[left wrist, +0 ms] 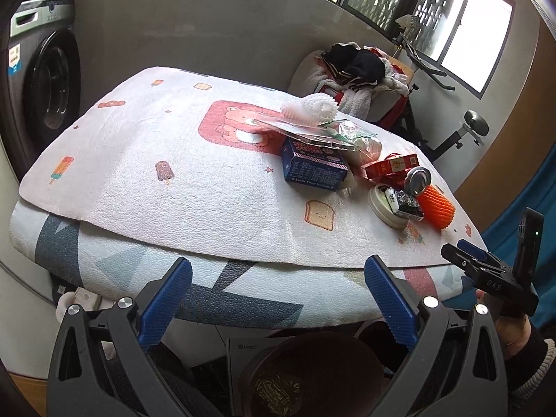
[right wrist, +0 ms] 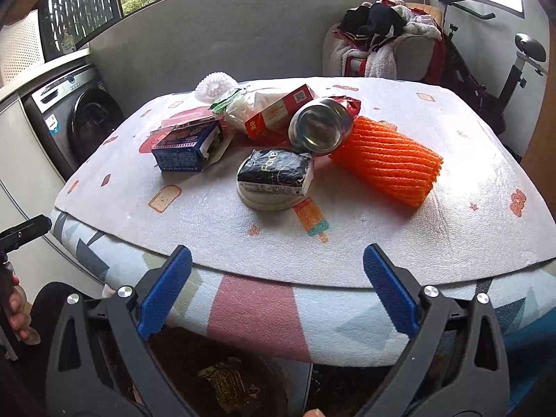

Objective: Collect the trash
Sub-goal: 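Grasp the black Face tissue pack with the right gripper while the left grasps the clear box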

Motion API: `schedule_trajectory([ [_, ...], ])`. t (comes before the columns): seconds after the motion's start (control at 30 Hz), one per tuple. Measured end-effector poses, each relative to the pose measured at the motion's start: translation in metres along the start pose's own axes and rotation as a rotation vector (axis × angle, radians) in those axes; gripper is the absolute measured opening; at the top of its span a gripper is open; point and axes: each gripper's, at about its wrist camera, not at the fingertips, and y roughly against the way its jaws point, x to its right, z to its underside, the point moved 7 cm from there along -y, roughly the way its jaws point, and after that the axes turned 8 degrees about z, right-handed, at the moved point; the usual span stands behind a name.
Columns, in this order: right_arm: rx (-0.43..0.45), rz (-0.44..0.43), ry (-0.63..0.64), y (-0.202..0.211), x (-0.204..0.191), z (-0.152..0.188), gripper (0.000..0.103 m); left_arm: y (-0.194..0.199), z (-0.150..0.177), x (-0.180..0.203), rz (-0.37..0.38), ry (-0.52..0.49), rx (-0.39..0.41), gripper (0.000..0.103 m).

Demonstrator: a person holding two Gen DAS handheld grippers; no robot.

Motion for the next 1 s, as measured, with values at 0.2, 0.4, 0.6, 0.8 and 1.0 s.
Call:
schedule_trajectory([
  [0.2,-0.005,-0.001,-0.014,-0.033,-0.005,-0.032,0.097,-0.010,-0.014,-0.017,-0.011,0.062,0.009,0.097],
  [0.4,-0.028,0.038,-0.015,-0.066,-0.017,-0.052,0.097,-0.022,-0.018,-0.021,0.004,0.091,-0.012,0.097],
  [0.6,-0.059,0.069,-0.014,-0.089,-0.021,-0.058,0.091,-0.034,-0.025,-0.018,0.041,0.127,-0.023,0.097],
  [0.8,-0.066,0.055,0.021,-0.087,-0.021,-0.048,0.069,-0.043,-0.029,-0.014,0.048,0.121,-0.030,0.097],
  [1.0,0.003,0.010,0.038,-0.062,-0.023,-0.045,0.068,-0.051,-0.036,-0.016,0.083,0.177,-0.039,0.097],
])
